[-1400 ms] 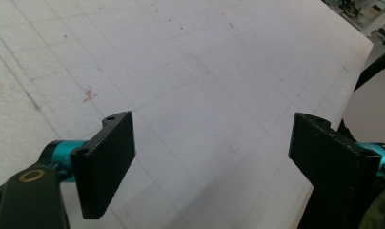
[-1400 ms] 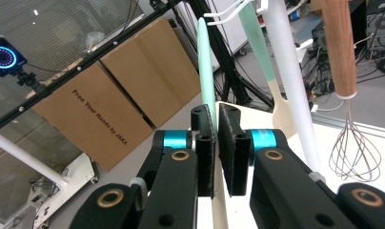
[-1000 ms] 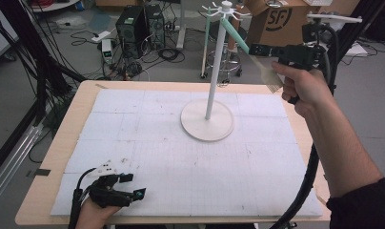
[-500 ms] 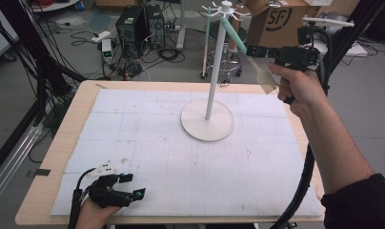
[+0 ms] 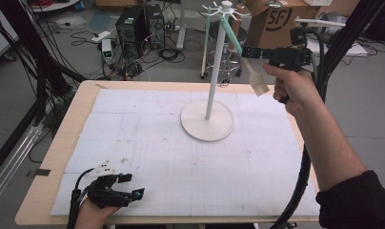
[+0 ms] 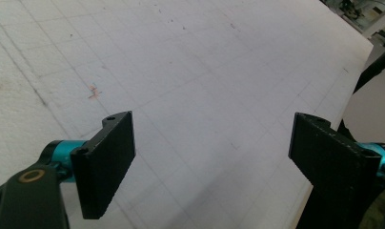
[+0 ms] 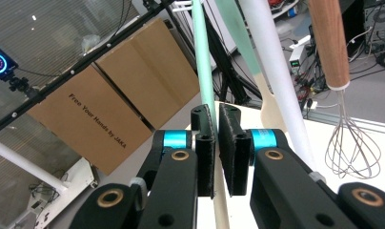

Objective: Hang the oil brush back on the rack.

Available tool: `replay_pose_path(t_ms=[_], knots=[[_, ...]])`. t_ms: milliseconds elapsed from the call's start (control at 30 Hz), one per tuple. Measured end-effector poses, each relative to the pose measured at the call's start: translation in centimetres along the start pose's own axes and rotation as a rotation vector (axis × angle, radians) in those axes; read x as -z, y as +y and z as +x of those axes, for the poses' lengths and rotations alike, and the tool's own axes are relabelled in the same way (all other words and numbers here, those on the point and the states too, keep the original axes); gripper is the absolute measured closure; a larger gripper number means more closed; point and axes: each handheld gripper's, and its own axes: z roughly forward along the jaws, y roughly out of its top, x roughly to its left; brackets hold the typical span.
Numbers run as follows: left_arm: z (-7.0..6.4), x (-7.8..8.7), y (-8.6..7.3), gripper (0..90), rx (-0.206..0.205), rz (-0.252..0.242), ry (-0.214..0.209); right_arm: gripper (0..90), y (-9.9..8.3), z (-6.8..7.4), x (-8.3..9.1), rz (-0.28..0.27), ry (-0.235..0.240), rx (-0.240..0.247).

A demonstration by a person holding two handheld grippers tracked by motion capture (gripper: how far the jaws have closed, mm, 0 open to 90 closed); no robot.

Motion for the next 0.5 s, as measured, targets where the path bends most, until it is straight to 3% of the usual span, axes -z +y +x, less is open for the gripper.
replay_pose_path(t_ms=[500], knots=[[0.0,0.2,-0.1,16.5,0.001,-0.008,0.004,85.3,-0.2,0.3,-1.2,0.031,-0.012,0.015]])
